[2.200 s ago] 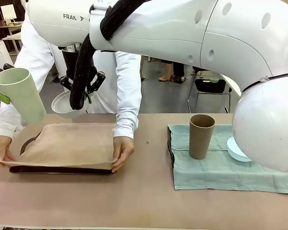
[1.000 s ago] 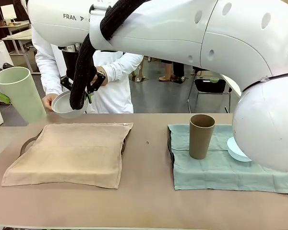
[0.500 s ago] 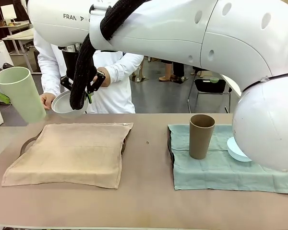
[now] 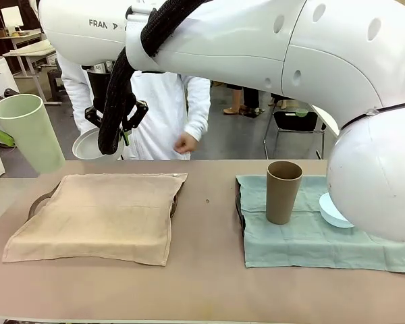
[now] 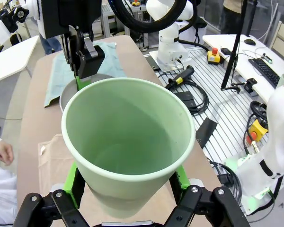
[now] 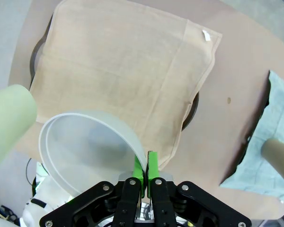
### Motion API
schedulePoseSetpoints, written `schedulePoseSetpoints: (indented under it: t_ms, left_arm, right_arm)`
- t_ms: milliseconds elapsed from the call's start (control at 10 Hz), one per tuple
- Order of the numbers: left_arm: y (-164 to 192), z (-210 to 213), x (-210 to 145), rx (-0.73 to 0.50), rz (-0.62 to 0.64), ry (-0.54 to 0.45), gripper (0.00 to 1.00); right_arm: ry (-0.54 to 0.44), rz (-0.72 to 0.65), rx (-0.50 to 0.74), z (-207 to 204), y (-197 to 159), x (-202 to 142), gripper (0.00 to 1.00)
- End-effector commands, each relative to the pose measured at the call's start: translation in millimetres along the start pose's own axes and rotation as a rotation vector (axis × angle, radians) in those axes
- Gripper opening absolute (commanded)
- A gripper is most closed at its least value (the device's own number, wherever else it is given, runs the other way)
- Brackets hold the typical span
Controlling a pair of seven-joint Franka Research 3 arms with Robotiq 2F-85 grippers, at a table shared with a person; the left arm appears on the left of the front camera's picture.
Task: Set up a tray with a mat and arrange the tableware.
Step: Place the Picnic Bowl and Reusable plastic cup back onto the Handle tray in front of the human's position.
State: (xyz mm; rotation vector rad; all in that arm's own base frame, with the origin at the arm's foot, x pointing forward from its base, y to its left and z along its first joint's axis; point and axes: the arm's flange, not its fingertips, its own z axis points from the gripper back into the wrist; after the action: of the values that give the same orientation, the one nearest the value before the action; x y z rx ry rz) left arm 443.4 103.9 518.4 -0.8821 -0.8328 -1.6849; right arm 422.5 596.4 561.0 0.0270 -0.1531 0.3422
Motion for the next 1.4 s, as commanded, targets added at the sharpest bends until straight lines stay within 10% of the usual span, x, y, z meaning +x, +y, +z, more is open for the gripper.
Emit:
schedulePoseSetpoints:
  t_ms: [0, 1300]
  left_arm:
    - [1, 2, 1, 0.001, -0.015, 0.004, 0.89]
    - [23, -53, -134, -0.031, 0.015, -0.076, 0.89]
  right_arm:
    - [-0.008, 0.008, 0.013, 2, 3, 4, 0.05]
    - [0.108, 0.026, 0.106, -143, -48, -12, 0.05]
